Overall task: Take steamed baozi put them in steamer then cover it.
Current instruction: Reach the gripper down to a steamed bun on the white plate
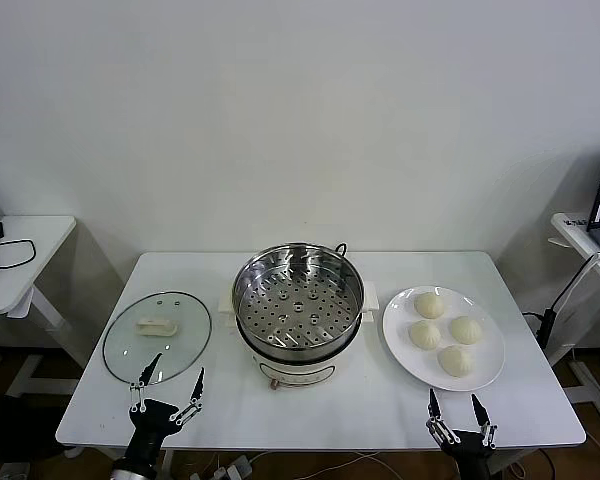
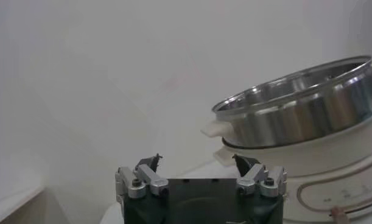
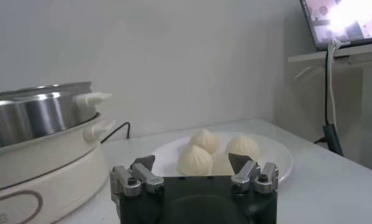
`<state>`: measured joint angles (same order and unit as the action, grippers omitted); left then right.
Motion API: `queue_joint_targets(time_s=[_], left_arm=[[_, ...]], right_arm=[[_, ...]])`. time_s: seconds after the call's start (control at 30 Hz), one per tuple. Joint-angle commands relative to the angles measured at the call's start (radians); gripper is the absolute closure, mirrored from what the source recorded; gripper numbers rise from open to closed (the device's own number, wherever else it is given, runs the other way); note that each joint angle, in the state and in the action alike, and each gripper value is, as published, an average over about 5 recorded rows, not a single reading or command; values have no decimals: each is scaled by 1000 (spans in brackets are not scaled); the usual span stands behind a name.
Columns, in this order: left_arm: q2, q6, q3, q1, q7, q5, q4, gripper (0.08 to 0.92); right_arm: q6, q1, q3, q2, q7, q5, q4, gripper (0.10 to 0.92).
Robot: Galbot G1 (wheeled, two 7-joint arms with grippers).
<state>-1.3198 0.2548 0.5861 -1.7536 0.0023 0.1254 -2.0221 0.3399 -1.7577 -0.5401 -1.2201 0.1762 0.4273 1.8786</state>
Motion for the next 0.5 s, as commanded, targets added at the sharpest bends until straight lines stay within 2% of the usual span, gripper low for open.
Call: queue_joint_targets(time_s=[0.03, 0.23, 0.37, 0.5], left_arm=[[-1, 5, -1, -5, -4, -2, -19, 177], [-3, 3, -8, -2, -13, -3, -40, 177], [-4, 3, -13, -1, -16, -3, -53, 177], [-6, 0, -15, 3, -18, -3, -58, 177]], right_arm=[[-75, 112, -15, 52, 42, 40, 9, 203], [-260, 405, -7, 176, 142, 153, -34, 203], [-325, 687, 95, 273, 207, 257, -190, 203], [-352, 936, 230, 334, 208, 345, -358, 203]])
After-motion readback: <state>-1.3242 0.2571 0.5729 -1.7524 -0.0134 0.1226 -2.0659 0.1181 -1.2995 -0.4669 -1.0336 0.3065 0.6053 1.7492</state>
